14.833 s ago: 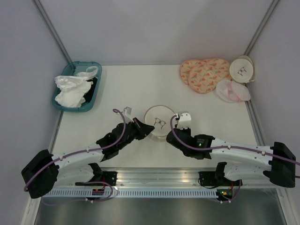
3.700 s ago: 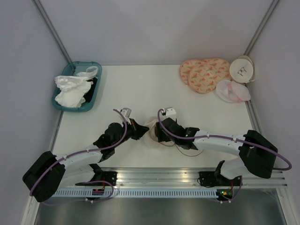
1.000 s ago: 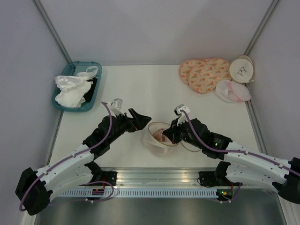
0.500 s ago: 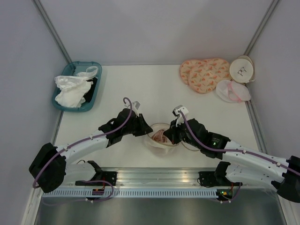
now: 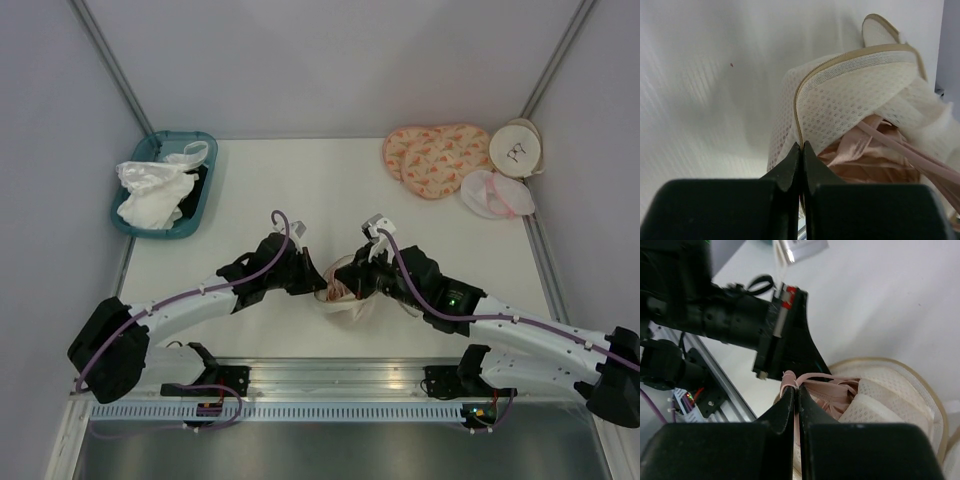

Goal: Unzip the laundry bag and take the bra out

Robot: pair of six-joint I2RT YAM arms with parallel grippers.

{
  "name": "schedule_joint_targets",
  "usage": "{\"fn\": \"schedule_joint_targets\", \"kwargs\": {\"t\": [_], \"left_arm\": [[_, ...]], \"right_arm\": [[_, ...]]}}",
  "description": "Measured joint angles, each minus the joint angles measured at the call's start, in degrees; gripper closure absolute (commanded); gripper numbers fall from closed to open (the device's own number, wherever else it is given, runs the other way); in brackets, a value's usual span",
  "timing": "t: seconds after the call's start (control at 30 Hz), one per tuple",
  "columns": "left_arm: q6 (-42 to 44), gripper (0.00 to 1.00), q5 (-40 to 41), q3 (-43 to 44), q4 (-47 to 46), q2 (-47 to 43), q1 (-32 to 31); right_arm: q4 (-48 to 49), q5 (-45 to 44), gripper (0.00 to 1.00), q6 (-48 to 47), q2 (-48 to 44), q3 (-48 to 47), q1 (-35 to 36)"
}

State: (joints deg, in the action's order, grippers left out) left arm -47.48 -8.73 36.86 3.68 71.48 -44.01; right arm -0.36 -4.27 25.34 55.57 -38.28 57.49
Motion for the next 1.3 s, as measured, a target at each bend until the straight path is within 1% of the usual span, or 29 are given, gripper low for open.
{"fn": "schedule_joint_targets", "kwargs": {"t": [0.1, 0.27, 0.5, 0.73, 0.97, 1.17, 1.3], "left_arm": [[0.0, 0.98, -0.5, 0.0, -0.5, 0.6, -0.3], [0.1, 0.98, -0.6, 0.0, -1.0, 0.6, -0.4], [0.0, 0.98, -1.0, -0.3, -3.5, 1.1, -0.4], [0.0, 0.98, -2.2, -2.3, -7.1, 2.1, -0.8], [0.0, 0.98, -2.4, -2.8, -10.0, 2.1, -0.9], [0.0, 0.98, -3.0, -3.2, -11.6, 3.1, -1.2], [0.0, 0.98, -3.3, -5.5, -11.2, 3.8, -1.4]], "right_arm": [[4.0, 1.4, 1.00, -0.4, 1.7, -1.5, 0.0], [11.0, 1.2, 1.00, -1.2, 2.1, -2.0, 0.0], [18.4, -2.5, 1.00, -1.2, -1.8, -2.0, -0.4], [21.4, -14.2, 1.00, -1.6, -5.8, -1.6, -0.7], [25.3, -28.1, 1.00, -1.6, -14.8, 5.2, -0.7], [26.2, -33.2, 1.00, -2.6, -21.5, 7.0, -0.7], [28.2, -35.6, 1.00, -3.3, -26.3, 7.0, -0.9]]}}
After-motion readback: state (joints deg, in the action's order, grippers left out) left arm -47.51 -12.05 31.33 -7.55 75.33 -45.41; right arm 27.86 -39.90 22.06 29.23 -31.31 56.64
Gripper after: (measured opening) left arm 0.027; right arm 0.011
